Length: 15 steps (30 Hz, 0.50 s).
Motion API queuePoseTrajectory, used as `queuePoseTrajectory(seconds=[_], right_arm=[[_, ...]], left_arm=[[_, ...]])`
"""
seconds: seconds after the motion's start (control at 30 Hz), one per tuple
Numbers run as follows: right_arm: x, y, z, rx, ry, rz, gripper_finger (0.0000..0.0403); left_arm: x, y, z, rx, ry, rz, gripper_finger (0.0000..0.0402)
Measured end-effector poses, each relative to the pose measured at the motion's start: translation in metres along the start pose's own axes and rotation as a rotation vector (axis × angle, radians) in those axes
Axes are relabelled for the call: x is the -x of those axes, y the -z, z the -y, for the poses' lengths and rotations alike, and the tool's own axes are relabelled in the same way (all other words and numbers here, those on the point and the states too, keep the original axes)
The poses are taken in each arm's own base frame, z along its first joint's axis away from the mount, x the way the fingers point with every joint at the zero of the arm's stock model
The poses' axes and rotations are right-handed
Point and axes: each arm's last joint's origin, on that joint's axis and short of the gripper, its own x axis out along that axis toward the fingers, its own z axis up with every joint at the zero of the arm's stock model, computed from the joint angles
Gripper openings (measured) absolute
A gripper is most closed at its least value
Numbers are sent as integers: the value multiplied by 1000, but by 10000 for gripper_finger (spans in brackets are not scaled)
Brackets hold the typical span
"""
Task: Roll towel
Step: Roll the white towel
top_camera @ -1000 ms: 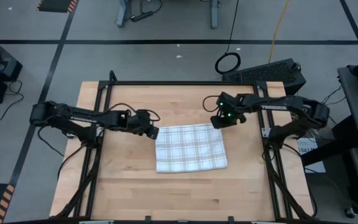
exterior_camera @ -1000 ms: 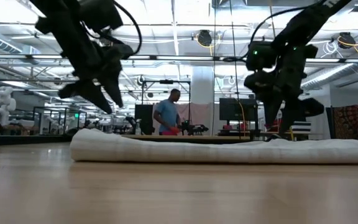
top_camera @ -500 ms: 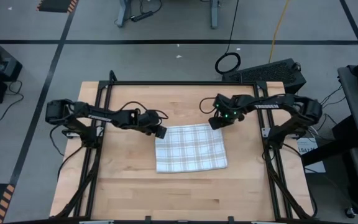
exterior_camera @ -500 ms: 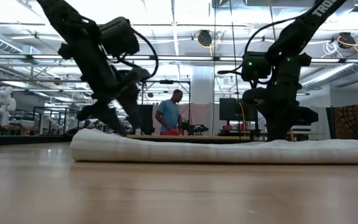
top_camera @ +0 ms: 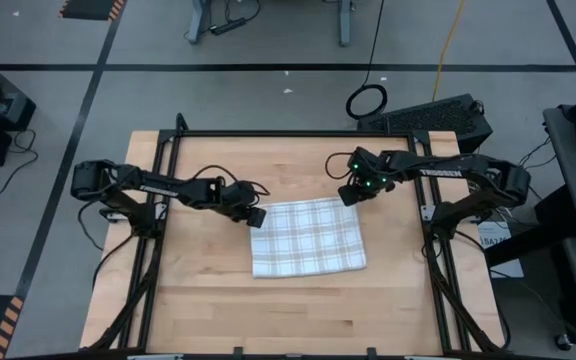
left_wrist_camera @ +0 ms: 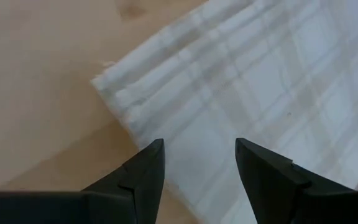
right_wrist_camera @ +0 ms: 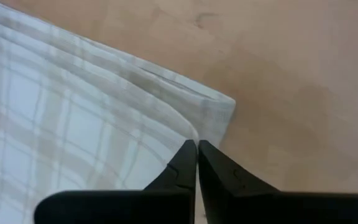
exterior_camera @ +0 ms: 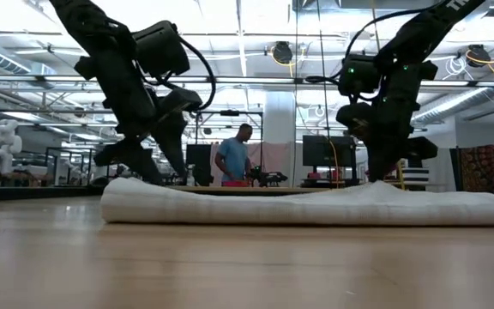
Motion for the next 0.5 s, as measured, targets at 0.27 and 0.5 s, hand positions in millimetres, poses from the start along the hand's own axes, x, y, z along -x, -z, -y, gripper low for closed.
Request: queuePoseTrajectory(seconds=[0.27, 0.5], right_arm=[[-1, -3, 0, 17, 24, 39, 1], [-1, -10, -4, 38, 22, 141, 1]], left_arm=[[14, -1, 6, -27, 21, 98, 200], [-1, -3, -1, -93, -48, 80, 154]])
